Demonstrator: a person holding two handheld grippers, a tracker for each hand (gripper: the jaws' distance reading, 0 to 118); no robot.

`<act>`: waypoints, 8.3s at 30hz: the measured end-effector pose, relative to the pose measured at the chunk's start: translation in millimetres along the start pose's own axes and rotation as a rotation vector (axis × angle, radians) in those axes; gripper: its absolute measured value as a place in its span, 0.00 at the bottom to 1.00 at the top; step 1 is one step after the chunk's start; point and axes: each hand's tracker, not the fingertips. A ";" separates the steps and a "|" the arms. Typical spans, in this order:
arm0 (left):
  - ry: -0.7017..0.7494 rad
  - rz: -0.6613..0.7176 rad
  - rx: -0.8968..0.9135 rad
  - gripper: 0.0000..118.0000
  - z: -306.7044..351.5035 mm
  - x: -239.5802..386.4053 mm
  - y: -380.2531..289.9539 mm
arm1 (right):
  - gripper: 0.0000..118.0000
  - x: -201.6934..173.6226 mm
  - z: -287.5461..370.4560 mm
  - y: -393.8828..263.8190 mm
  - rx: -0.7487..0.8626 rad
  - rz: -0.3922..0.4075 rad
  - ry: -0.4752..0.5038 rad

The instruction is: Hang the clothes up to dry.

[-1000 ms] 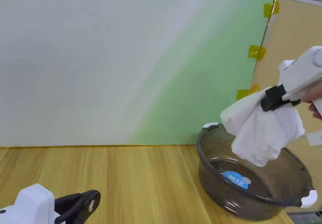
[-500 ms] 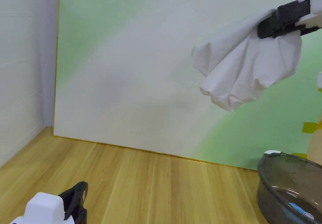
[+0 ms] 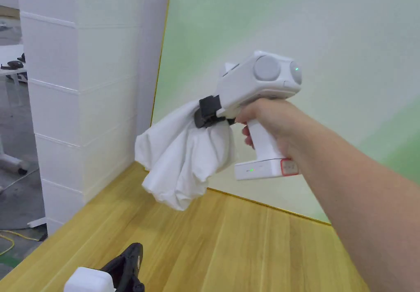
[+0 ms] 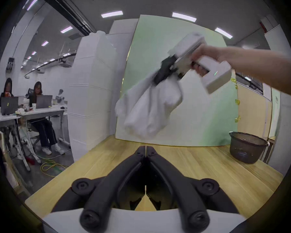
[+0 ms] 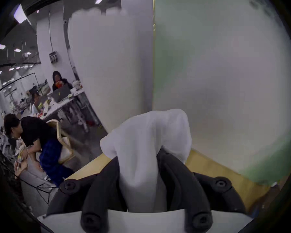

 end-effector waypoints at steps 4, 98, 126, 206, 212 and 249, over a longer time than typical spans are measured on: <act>0.017 0.003 -0.004 0.02 -2.4 -6.8 -2.2 | 0.19 -32.0 -86.2 -42.8 -0.096 -0.020 0.022; -0.508 -0.322 -0.857 0.23 -285.6 138.4 -71.2 | 0.00 143.3 158.1 -435.8 0.464 -0.220 -0.527; -0.454 -0.311 -0.866 0.09 -283.4 131.6 -72.0 | 0.08 247.7 33.2 -417.3 -0.049 -0.125 -0.137; -0.373 -0.149 -0.368 0.08 -309.2 114.4 64.6 | 0.06 292.0 106.7 -255.5 0.291 -0.306 -0.419; -0.406 -0.110 -0.444 0.08 -211.0 92.9 21.8 | 0.06 234.2 128.9 -332.5 0.228 -0.295 -0.365; -0.387 -0.041 -0.225 0.63 -70.4 91.3 42.1 | 0.77 113.6 253.1 -392.1 0.627 -0.264 -0.389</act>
